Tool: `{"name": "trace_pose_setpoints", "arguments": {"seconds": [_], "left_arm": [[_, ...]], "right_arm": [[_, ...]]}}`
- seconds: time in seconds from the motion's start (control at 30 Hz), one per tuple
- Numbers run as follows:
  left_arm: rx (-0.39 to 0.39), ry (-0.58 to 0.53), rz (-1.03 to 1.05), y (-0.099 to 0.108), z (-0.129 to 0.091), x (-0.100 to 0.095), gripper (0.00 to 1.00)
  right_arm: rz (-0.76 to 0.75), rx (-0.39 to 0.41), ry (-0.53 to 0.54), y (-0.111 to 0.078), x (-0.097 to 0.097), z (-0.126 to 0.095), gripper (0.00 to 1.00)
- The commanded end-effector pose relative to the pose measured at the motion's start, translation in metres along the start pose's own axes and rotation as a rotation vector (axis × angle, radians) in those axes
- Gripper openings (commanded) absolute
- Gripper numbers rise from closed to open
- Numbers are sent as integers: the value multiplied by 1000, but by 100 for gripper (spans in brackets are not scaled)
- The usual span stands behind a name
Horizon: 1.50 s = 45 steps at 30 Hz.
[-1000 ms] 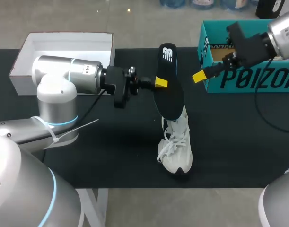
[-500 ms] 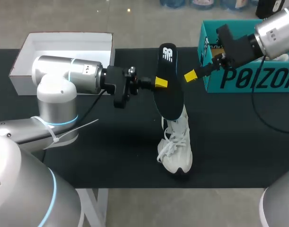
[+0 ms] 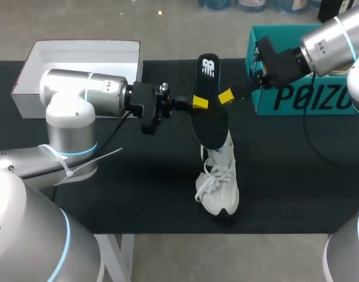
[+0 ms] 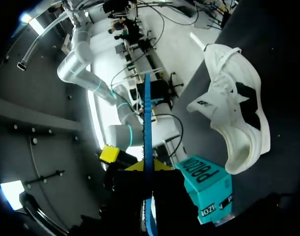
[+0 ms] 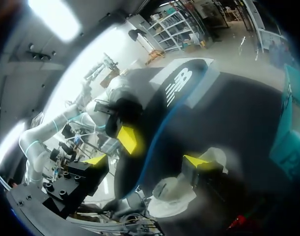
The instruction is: Take the shoe out of the shoebox, open the shoe tongue, remove and reinsert the insole, then place the shoe into the shoebox
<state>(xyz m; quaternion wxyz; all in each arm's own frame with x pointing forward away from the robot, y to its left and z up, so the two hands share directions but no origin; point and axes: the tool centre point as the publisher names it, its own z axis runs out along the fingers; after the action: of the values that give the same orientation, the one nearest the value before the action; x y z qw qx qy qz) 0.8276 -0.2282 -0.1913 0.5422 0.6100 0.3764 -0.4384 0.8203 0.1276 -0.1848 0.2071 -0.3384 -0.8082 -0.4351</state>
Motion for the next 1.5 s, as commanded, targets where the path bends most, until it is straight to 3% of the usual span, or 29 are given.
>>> {"name": "trace_pose_setpoints", "arguments": {"seconds": [0.03, 0.63, 0.7, 0.73, 0.8, 0.93, 0.97, 1.5], "left_arm": [[-2, -2, 3, 0, 1, 1, 0], [-2, -2, 3, 0, 1, 1, 0], [-2, -2, 3, 0, 1, 1, 0], [-2, -2, 3, 0, 1, 1, 0], [-2, -2, 3, 0, 1, 1, 0], [-2, -2, 3, 0, 1, 1, 0], [-2, -2, 3, 0, 1, 1, 0], [-2, -2, 3, 0, 1, 1, 0]], "right_arm": [[7, -11, 13, 7, -3, 9, 100], [28, -61, 41, 12, 3, 24, 100], [28, -64, 40, 12, 3, 24, 76], [28, -65, 39, 12, 3, 24, 50], [30, -67, 37, 12, 4, 23, 30], [31, -72, 37, 12, 6, 22, 11], [30, -73, 37, 13, 6, 21, 0], [22, -81, 44, 11, 11, 21, 0]]}}
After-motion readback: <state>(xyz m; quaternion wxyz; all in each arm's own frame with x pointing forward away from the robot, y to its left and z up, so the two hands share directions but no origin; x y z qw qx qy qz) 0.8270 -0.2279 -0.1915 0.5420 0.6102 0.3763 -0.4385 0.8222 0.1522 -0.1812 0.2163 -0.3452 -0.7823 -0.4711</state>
